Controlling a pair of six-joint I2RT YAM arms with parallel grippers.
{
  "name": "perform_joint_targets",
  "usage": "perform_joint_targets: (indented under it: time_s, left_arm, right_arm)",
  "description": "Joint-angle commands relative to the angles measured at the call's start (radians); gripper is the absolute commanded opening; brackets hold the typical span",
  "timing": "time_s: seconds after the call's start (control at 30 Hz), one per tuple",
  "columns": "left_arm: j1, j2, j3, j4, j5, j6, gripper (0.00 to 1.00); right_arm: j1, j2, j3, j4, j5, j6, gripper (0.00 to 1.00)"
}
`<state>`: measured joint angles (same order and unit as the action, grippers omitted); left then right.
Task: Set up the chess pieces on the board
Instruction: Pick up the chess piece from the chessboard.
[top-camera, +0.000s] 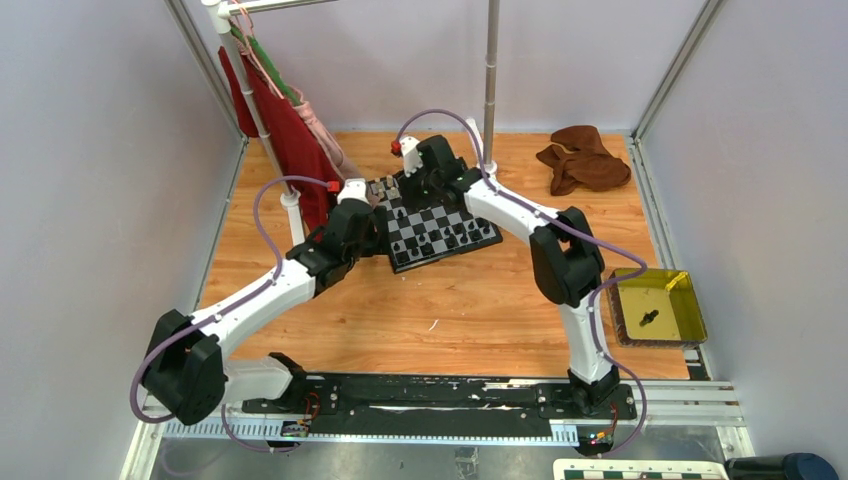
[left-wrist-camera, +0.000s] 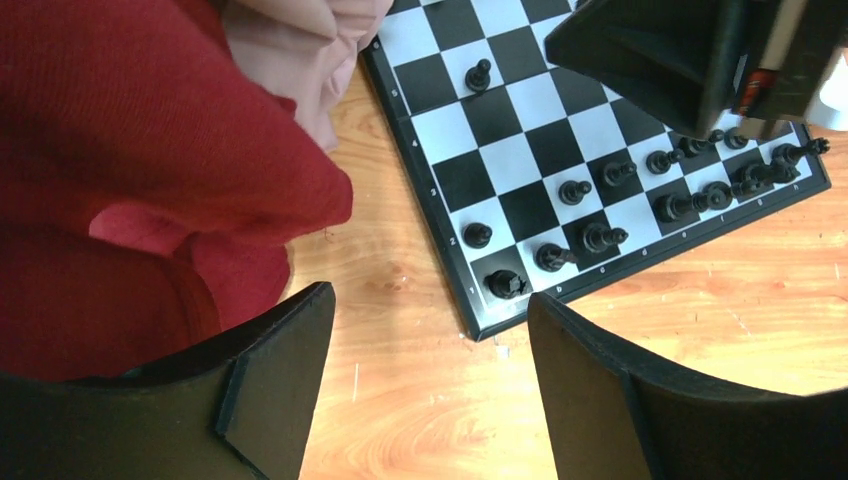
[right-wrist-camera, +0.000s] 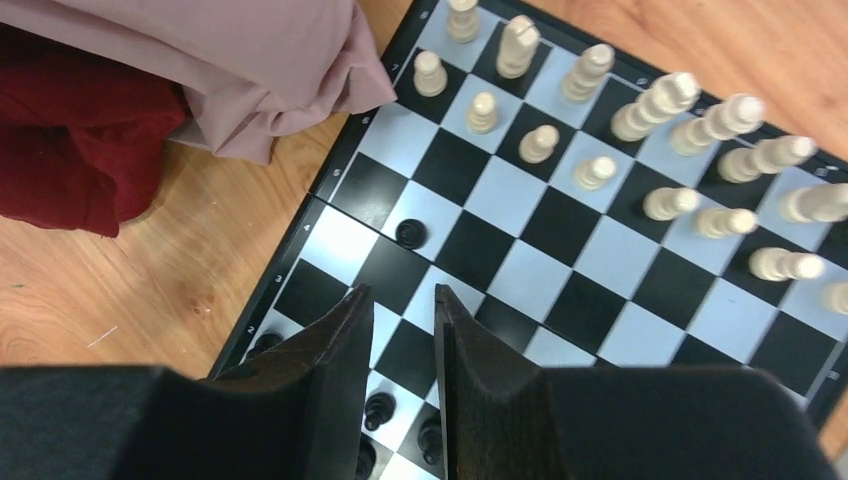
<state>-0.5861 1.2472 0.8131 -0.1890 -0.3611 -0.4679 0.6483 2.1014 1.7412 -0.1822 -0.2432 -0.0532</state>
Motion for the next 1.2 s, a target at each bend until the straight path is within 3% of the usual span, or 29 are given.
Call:
perform_joint_targets:
  time_s: [0.0, 0.33, 1.17]
  left_arm:
    - [-0.008, -0.064, -0.039, -0.012, -0.015, -0.016, 0.77]
    - [-0.009, -0.125, -0.083, -0.025, 0.011, 0.007, 0.77]
    - [-0.009, -0.141, -0.101, -0.018, 0.042, 0.036, 0.77]
  right_arm:
    - [0.032, 0.062, 0.056, -0.043, -0.008, -0.016, 0.33]
    - [0.056, 0.167, 0.148, -0.050, 0.021, -0.011, 0.33]
    - [0.041, 0.249, 0.211, -0.051, 0.035, -0.023, 0.32]
